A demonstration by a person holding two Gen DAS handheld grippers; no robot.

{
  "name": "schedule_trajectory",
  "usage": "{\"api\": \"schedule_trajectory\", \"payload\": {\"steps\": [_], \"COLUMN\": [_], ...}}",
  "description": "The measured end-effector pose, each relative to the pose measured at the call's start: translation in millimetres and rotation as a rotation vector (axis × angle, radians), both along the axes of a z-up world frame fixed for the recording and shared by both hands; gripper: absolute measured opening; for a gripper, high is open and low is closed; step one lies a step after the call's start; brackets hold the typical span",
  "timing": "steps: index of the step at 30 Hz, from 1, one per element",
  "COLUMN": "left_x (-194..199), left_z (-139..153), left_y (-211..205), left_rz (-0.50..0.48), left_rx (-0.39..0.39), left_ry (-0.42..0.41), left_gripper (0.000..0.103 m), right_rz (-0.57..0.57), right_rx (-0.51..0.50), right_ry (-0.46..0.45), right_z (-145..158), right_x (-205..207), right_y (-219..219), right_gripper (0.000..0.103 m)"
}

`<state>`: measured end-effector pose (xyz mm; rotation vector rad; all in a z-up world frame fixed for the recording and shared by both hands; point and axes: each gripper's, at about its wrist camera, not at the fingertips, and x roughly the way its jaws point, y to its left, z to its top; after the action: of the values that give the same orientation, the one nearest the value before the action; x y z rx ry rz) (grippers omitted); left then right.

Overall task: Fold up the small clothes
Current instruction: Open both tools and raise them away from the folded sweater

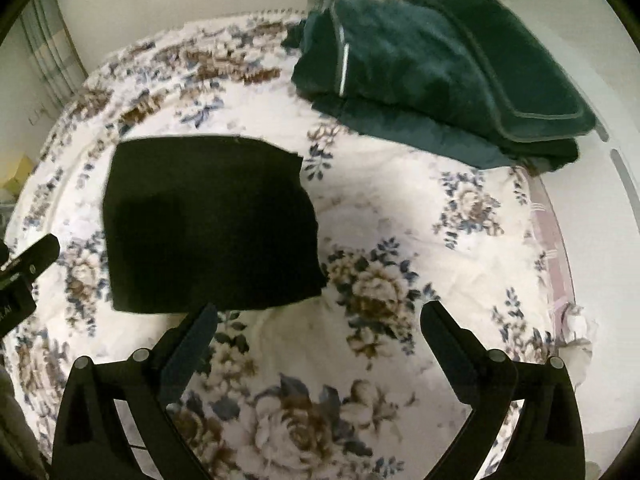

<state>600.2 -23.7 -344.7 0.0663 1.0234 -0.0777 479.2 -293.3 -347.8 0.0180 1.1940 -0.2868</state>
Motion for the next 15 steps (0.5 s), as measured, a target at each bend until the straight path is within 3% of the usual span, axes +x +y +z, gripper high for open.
{"api": "schedule_trajectory", "payload": {"steps": [9, 15], "left_x": [-103.0, -164.8], "left_z": [118.2, 179.7], "left_y": [12.0, 20.0], "left_rz": [0.001, 0.003], "left_rx": [-0.037, -0.049], "left_ry": [-0.139, -0.208], "left_gripper": [0.103, 0.103], "right_rz": [-0.009, 0.016], "right_rx": [-0.016, -0.027], "right_ry": [-0.153, -0.256], "right_z": [136.0, 224.9], "right_x": [-106.3, -179.1], "right_y": [9.9, 26.4], "right_gripper": [0.103, 0.103]}}
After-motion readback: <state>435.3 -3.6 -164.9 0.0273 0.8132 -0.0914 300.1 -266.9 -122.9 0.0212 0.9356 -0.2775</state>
